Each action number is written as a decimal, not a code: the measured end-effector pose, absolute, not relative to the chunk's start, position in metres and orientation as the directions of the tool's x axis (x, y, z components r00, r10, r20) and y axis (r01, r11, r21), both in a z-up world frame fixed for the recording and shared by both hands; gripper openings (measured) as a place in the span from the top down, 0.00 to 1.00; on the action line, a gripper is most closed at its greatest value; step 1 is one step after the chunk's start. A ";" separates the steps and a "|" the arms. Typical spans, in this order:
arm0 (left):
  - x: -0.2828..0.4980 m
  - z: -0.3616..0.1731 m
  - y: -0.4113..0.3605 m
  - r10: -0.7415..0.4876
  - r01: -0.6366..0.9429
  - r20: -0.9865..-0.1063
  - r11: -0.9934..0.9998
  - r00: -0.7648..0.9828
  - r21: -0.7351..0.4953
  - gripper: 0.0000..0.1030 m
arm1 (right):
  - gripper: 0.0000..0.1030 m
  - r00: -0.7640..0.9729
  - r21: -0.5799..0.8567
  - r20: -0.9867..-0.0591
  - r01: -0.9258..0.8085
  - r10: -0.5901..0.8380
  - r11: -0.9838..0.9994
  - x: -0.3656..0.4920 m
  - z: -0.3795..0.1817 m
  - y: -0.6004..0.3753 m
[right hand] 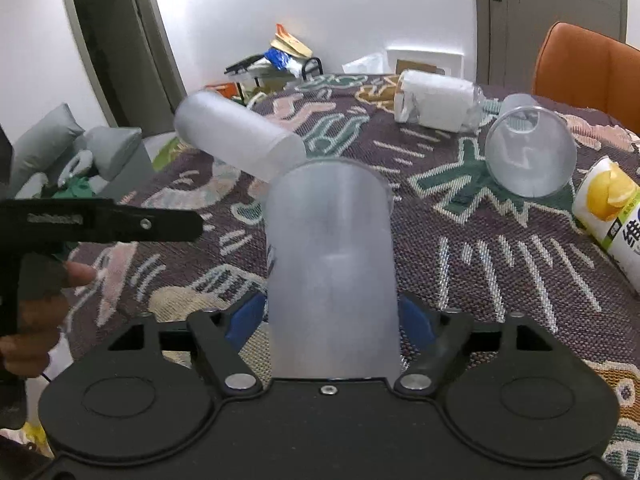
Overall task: Flip cup upright
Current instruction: 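Rotate the right gripper to turn the held cup rim-up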
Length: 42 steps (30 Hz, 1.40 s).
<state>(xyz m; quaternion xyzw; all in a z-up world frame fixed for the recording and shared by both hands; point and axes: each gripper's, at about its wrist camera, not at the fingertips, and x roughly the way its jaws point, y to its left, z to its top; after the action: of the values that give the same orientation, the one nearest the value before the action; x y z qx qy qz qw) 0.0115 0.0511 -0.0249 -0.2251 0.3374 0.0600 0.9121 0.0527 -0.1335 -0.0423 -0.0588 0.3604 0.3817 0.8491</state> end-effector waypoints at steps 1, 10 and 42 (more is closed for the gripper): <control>0.012 -0.025 0.050 -0.050 -0.257 -0.642 0.890 0.765 -0.377 0.00 | 0.21 0.459 0.178 -0.651 -0.682 0.604 0.709 0.052 -0.040 -0.138; 0.024 -0.019 0.037 -0.136 -0.208 -0.616 0.867 0.776 -0.453 0.00 | 0.21 0.535 0.225 -0.592 -0.610 0.603 0.760 0.038 -0.026 -0.178; 0.101 -0.047 -0.004 -0.368 -0.267 -0.681 0.722 0.634 -0.638 0.01 | 0.10 0.688 0.282 -0.564 -0.360 0.457 0.889 0.024 -0.057 -0.275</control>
<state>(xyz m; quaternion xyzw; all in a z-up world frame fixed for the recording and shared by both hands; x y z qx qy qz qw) 0.1008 -0.0038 -0.0474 -0.3717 0.4268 -0.0305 0.8239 0.0242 -0.2746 -0.0569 0.0745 0.3259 0.2231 0.9157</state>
